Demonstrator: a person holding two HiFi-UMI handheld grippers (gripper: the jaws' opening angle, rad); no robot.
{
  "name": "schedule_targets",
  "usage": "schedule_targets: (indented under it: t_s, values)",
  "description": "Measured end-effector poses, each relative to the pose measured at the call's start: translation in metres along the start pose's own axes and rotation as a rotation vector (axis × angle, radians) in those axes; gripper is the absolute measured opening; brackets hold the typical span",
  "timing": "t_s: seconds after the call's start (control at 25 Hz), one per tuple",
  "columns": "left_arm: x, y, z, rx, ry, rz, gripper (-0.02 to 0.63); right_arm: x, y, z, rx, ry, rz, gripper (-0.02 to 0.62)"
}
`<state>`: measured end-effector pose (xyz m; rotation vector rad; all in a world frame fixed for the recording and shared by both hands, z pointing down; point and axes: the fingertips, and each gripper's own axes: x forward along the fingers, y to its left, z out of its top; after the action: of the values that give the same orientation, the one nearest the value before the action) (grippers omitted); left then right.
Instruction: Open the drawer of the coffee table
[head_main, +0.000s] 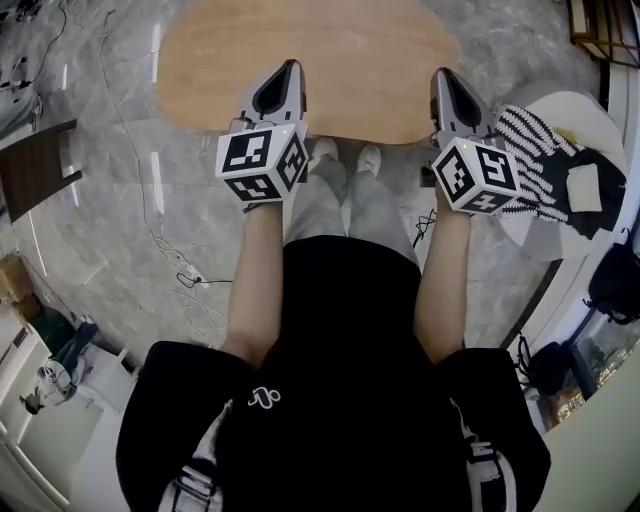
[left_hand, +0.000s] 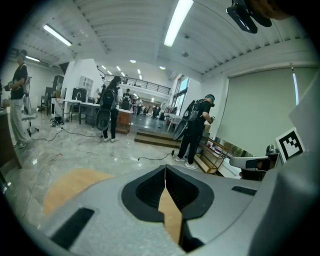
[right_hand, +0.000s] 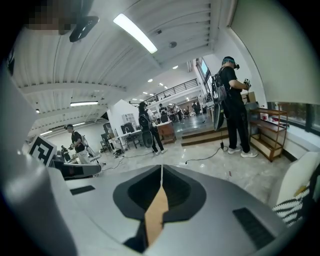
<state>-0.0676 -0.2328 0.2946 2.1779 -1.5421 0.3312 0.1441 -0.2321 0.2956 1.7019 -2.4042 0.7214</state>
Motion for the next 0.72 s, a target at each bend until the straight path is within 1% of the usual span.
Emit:
schedule_targets:
  t_s: [0.2,0.44,0.72]
  values:
    - [0.004,0.004,-0.039,0.004,0.071,-0.015,0.011,0.0,-0.009,-0.033,0.016,0.053,-0.015,0.012]
    - [0.001,0.022,-0.085,0.017,0.159,-0.014,0.011,0.002,-0.015,-0.075,0.035,0.121,-0.021,0.012]
    - [-0.002,0.042,-0.139,-0.011,0.239,0.005,0.011,0.007,-0.016,-0.128,0.047,0.192,-0.014,0.012]
